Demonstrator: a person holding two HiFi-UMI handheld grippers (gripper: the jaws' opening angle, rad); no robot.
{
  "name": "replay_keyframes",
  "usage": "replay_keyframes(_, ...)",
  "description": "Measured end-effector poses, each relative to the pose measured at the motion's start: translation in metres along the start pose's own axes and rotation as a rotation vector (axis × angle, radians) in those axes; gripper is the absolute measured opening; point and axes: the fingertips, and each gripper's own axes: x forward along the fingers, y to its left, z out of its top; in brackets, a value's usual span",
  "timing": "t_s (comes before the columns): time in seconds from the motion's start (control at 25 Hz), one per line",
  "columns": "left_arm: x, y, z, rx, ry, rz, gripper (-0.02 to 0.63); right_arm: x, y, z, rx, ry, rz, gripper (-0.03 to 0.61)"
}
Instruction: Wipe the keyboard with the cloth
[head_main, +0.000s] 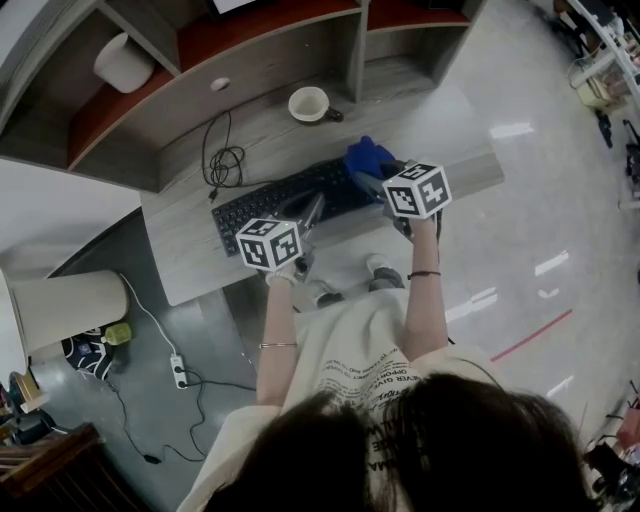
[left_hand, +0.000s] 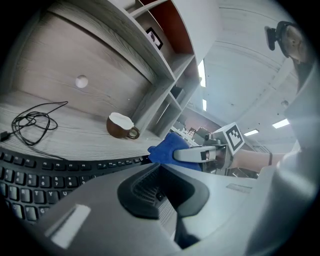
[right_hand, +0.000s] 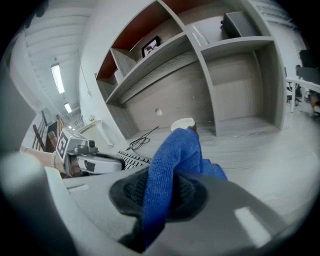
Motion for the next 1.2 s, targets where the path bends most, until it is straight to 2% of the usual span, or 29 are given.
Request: replay_keyframes(1.2, -0.052, 0.028, 0.002, 0.010, -0.030, 0.004, -0.003, 0.032, 0.048, -0.001, -0.011, 0.003, -0.006, 0.052)
